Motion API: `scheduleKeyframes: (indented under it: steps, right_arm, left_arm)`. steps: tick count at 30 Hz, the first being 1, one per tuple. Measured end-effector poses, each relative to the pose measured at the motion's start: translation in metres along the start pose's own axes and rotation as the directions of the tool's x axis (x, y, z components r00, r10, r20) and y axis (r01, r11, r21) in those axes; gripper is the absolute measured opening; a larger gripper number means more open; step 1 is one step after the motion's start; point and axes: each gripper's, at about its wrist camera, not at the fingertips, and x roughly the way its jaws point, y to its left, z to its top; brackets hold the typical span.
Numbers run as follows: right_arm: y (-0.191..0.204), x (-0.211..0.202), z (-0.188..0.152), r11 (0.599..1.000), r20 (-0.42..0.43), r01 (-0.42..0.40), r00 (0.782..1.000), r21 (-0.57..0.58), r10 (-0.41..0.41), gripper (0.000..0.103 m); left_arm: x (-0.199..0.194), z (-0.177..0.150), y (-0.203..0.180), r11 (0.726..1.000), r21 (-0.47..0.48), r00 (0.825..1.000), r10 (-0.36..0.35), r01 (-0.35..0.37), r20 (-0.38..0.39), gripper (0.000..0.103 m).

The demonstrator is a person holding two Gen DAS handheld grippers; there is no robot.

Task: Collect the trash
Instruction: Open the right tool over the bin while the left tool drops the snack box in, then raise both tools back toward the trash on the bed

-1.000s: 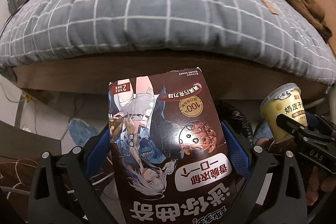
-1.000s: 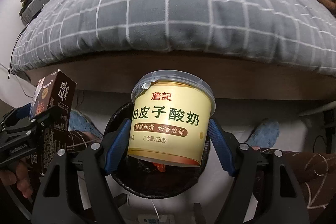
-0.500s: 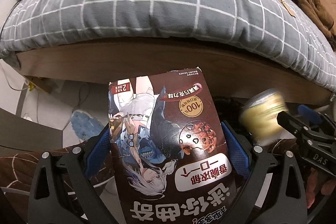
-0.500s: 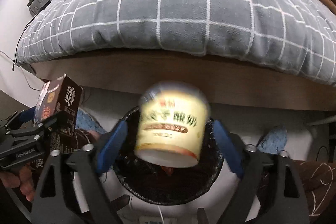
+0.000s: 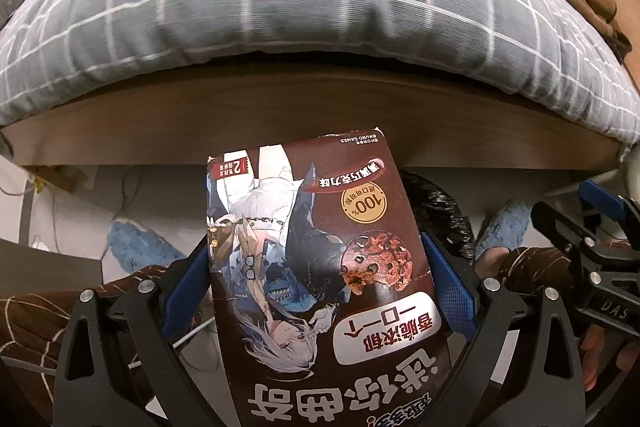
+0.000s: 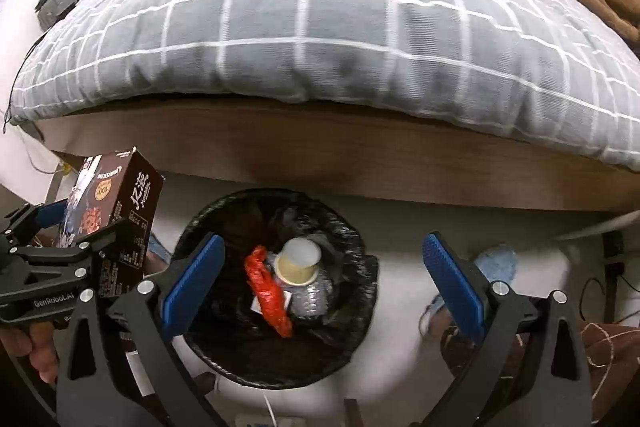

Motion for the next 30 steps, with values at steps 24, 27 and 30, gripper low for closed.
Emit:
scheduleKeyframes:
  steps: [24,27,30]
  right_arm:
    - [-0.044,-0.022,0.000,0.991,0.059,0.077,0.995,0.110,-0.084,0.095]
    - [-0.043,-0.021,0.001,0.990,0.061,0.083,0.994,0.114,-0.090,0.095]
    - [-0.040,-0.021,0.003,0.990,0.065,0.082,0.994,0.114,-0.090,0.095]
  left_arm:
    - [0.010,0.001,-0.034,0.997,0.070,0.999,-0.044,0.043,0.013,0.097]
    - [0.014,0.000,-0.033,0.996,0.085,1.000,-0.005,0.005,0.001,0.097]
    - [0.018,-0.002,-0.029,0.996,0.093,1.000,0.015,-0.015,0.002,0.097]
